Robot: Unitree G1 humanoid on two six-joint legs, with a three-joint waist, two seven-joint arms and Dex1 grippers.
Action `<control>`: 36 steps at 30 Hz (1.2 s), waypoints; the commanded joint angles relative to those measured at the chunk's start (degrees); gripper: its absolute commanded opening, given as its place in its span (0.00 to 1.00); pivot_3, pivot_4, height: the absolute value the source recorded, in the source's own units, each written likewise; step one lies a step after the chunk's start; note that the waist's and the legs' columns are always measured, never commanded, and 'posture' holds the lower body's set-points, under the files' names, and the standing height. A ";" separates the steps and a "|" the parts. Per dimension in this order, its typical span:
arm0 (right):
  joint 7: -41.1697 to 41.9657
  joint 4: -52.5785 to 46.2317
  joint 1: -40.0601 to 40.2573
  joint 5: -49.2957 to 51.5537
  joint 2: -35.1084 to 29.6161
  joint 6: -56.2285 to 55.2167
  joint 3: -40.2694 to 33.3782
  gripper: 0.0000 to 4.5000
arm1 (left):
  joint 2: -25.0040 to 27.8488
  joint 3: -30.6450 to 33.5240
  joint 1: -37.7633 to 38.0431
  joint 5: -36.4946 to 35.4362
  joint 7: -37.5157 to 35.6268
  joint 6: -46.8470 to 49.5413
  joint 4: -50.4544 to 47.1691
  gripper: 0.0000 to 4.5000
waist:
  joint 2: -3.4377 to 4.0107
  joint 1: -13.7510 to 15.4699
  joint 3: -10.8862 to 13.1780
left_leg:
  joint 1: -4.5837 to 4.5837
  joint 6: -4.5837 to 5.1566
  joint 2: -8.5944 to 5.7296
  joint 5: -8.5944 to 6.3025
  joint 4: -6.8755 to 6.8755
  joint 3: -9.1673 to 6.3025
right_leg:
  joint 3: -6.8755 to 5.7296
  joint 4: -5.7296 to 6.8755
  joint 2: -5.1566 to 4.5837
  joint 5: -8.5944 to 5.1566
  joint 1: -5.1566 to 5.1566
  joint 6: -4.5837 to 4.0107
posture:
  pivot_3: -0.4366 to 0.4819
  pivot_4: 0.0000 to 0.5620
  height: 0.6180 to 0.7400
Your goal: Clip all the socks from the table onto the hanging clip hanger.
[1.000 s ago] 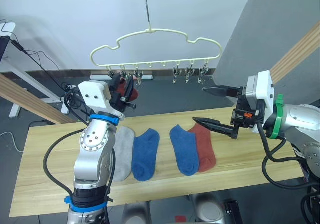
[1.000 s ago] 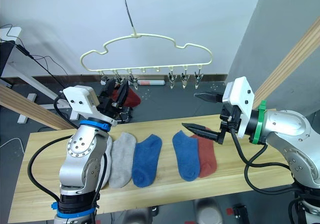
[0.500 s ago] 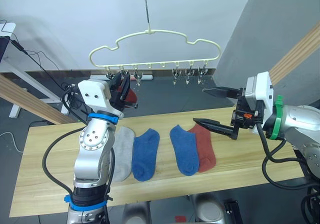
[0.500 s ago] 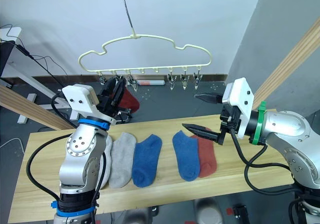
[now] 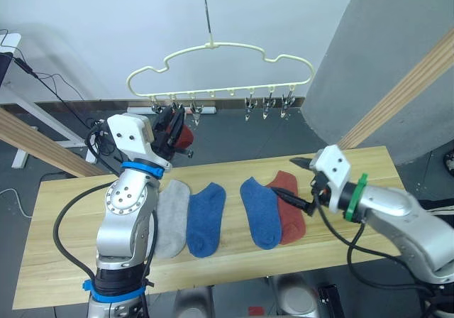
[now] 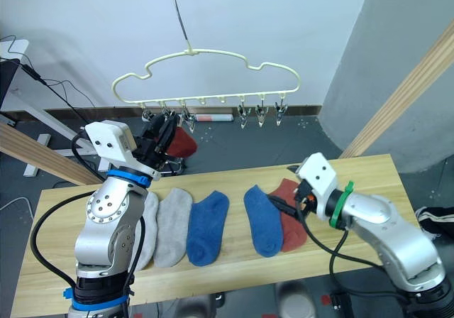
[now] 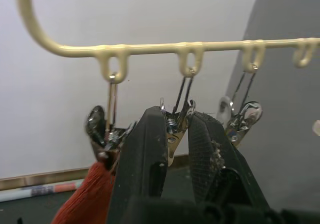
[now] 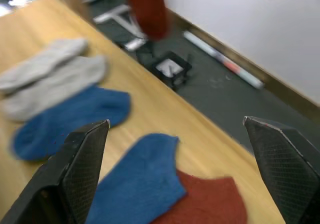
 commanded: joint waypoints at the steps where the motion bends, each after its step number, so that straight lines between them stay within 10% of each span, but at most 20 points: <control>1: -8.45 7.21 1.95 -9.27 6.02 -5.58 3.90 1.00 | 1.11 0.91 -0.16 -1.51 -1.08 1.14 -3.58 0.12 | -0.01 0.04 -0.01 | 0.01 0.00 0.00 0.00 0.02 -0.01 | -0.02 -0.01 0.01 0.00 0.02 0.00 | 0.21 0.63 0.98; 10: -18.06 26.41 4.54 -20.98 18.14 -16.93 4.02 1.00 | 1.81 0.88 -0.05 -2.15 -0.80 3.01 -4.73 0.12 | -0.02 0.15 -0.01 | 0.09 0.00 0.01 0.00 -0.05 0.08 | 0.11 -0.02 -0.02 0.01 0.03 0.01 | 0.24 0.64 0.98; 32: -11.73 33.25 5.19 -21.16 25.09 -20.49 2.35 1.00 | 2.70 1.93 0.37 -4.01 -2.30 4.36 -4.62 0.11 | -0.01 0.18 -0.01 | 0.20 0.00 0.02 -0.01 -0.10 0.13 | 0.20 -0.01 0.09 0.04 0.06 0.01 | 0.26 0.63 0.98; 36: -11.07 33.62 4.26 -21.60 25.37 -21.00 2.31 0.79 | 3.07 2.19 0.59 -4.47 -2.52 4.70 -4.86 0.11 | -0.01 0.19 0.00 | 0.20 0.00 0.03 -0.01 -0.11 0.11 | 0.18 -0.02 0.09 0.04 0.06 0.01 | 0.26 0.63 0.98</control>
